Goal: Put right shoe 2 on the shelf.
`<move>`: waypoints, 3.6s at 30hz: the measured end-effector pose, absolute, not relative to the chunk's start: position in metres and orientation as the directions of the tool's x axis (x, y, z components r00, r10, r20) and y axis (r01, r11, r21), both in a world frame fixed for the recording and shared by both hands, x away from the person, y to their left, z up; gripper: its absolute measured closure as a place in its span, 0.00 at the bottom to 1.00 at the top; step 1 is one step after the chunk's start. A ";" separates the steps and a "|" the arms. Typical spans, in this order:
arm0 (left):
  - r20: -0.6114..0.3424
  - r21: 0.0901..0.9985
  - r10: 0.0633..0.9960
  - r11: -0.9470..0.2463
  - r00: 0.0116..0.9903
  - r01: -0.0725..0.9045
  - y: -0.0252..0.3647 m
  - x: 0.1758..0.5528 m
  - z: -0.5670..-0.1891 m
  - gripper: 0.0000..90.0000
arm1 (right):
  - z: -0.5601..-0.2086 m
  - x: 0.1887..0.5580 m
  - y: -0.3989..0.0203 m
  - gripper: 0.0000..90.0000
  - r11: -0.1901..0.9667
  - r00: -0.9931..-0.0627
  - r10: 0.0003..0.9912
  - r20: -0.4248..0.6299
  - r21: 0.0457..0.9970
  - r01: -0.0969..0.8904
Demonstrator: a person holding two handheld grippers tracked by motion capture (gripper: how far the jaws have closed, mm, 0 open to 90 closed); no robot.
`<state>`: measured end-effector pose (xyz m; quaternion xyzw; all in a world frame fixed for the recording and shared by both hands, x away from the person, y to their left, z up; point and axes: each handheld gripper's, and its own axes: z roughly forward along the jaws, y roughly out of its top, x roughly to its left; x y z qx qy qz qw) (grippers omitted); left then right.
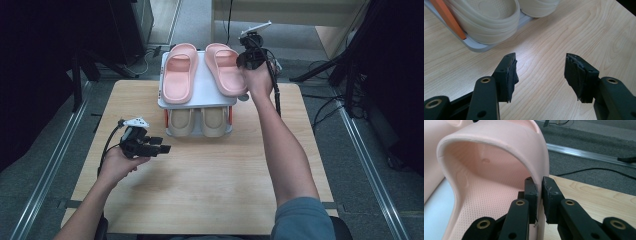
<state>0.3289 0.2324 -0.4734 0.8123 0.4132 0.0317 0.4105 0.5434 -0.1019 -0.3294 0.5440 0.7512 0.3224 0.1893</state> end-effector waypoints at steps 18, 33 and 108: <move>-0.283 0.694 0.700 -0.323 0.656 0.644 0.233 0.329 -0.474 0.49 | -0.339 0.526 -0.083 0.84 0.206 -0.412 0.902 0.127 0.714 0.670; -0.272 0.695 0.701 -0.330 0.659 0.638 0.231 0.329 -0.473 0.49 | -0.341 0.503 -0.074 0.76 0.250 -0.489 0.863 0.124 0.737 0.628; -0.283 0.696 0.697 -0.324 0.659 0.641 0.221 0.345 -0.485 0.42 | -0.474 0.352 -0.196 0.61 0.310 -0.720 0.674 0.167 0.821 0.480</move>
